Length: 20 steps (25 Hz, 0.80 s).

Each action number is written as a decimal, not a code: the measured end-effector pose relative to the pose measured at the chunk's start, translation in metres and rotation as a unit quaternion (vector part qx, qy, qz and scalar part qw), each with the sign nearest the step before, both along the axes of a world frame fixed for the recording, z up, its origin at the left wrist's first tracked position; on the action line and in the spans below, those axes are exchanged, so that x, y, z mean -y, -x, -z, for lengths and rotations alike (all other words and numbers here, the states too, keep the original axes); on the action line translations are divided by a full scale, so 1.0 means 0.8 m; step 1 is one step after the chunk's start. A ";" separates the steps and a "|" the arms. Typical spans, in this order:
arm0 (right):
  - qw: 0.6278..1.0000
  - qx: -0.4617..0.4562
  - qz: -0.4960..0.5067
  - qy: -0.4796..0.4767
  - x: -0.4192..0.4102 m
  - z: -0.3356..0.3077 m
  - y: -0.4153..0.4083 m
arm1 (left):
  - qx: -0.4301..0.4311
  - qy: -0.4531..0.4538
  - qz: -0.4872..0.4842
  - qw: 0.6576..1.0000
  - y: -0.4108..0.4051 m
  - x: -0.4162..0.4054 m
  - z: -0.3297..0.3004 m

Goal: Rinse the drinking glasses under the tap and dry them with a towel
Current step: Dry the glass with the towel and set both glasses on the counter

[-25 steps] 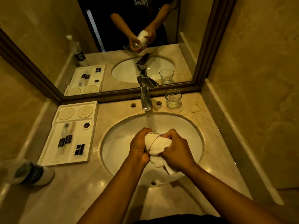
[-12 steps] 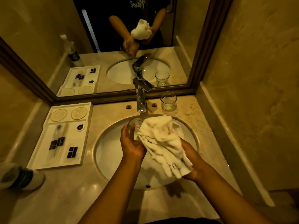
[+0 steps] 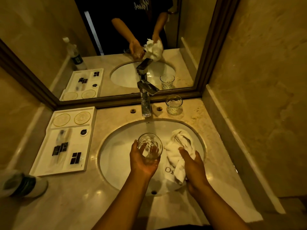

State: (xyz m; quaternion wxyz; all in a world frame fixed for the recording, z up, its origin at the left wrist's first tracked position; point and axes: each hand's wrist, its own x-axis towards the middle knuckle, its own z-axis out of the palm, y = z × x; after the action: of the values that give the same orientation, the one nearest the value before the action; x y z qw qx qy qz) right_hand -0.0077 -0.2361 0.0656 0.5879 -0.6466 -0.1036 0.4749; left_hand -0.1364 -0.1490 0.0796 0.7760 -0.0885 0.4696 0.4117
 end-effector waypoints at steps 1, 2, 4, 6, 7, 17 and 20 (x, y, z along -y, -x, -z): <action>0.999 -0.037 -0.005 0.003 -0.003 0.006 0.002 | -0.006 -0.012 0.028 1.000 -0.004 0.006 0.003; 0.998 -0.064 -0.011 0.009 -0.006 0.008 0.002 | -0.011 -0.027 0.061 0.998 -0.007 0.012 0.002; 0.994 -0.110 -0.009 0.024 -0.011 0.009 0.002 | -0.040 -0.071 0.097 0.992 -0.011 0.019 0.000; 0.988 -0.151 -0.013 0.019 -0.012 0.009 -0.005 | -0.149 -0.136 0.122 0.972 -0.008 0.020 0.000; 0.985 -0.173 -0.023 0.009 -0.011 0.007 -0.010 | -0.209 -0.174 0.144 0.952 -0.005 0.021 -0.004; 0.925 -0.373 -0.025 -0.071 -0.012 -0.036 -0.038 | -0.308 -0.461 0.286 0.782 0.001 0.020 -0.048; 0.916 -0.388 -0.014 -0.096 -0.014 -0.039 -0.044 | -0.250 -0.461 0.375 0.764 0.004 0.015 -0.048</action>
State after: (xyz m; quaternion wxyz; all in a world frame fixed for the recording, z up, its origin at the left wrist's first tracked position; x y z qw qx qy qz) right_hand 0.0275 -0.2246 0.0968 0.6346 -0.3502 0.0787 0.6844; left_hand -0.1394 -0.1608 0.1180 0.6709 0.5690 0.3966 0.2622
